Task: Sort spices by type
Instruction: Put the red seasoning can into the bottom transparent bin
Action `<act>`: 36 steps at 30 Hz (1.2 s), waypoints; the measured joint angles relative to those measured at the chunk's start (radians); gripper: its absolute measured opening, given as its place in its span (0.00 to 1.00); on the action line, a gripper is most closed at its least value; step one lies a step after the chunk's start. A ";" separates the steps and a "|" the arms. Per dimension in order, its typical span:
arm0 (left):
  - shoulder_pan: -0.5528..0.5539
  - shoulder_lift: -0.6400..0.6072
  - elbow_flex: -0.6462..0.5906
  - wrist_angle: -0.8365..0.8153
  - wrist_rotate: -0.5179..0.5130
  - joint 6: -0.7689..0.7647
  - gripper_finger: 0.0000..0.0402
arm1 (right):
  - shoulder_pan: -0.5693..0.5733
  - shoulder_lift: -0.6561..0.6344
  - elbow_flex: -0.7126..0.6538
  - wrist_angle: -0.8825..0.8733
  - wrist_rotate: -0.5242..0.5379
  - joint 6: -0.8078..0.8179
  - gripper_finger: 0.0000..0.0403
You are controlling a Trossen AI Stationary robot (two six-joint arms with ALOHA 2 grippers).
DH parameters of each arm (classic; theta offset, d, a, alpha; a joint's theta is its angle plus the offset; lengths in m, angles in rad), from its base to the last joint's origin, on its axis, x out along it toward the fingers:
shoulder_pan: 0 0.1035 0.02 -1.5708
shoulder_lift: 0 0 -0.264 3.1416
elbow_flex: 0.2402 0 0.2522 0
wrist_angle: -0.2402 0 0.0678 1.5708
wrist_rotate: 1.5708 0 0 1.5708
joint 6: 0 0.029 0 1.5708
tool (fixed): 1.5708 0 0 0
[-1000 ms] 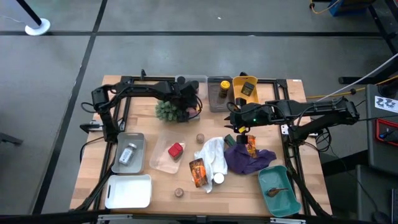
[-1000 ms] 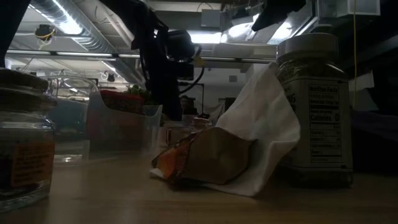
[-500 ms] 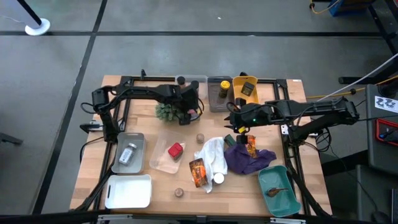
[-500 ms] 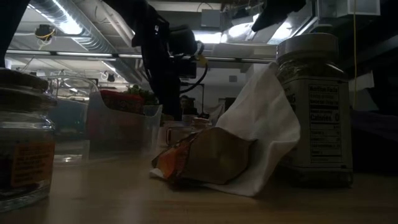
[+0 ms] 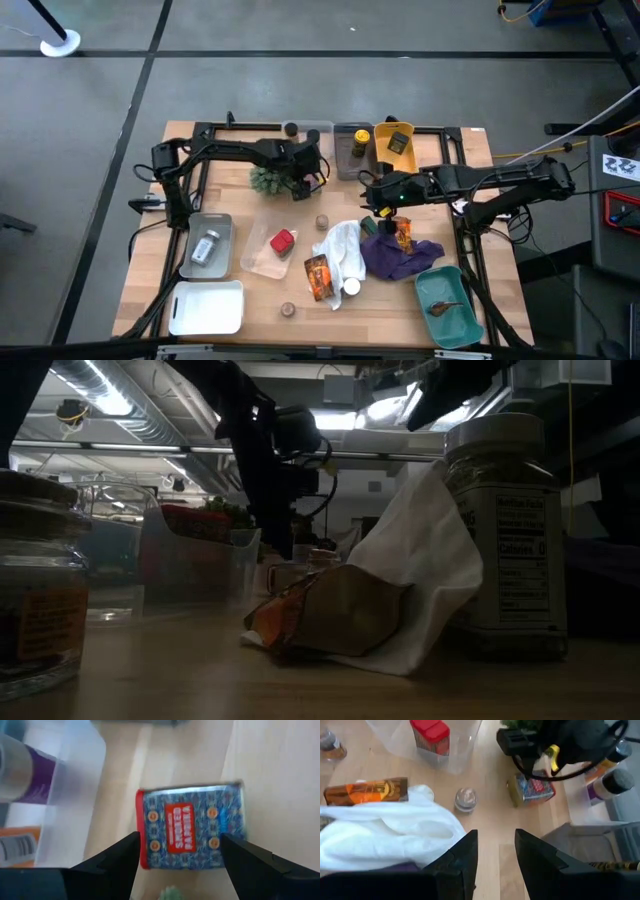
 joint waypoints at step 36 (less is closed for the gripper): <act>-0.142 0.002 -0.002 0.004 -0.160 -0.074 0.00 | 0.000 0.000 -0.025 0.019 0.002 0.000 0.33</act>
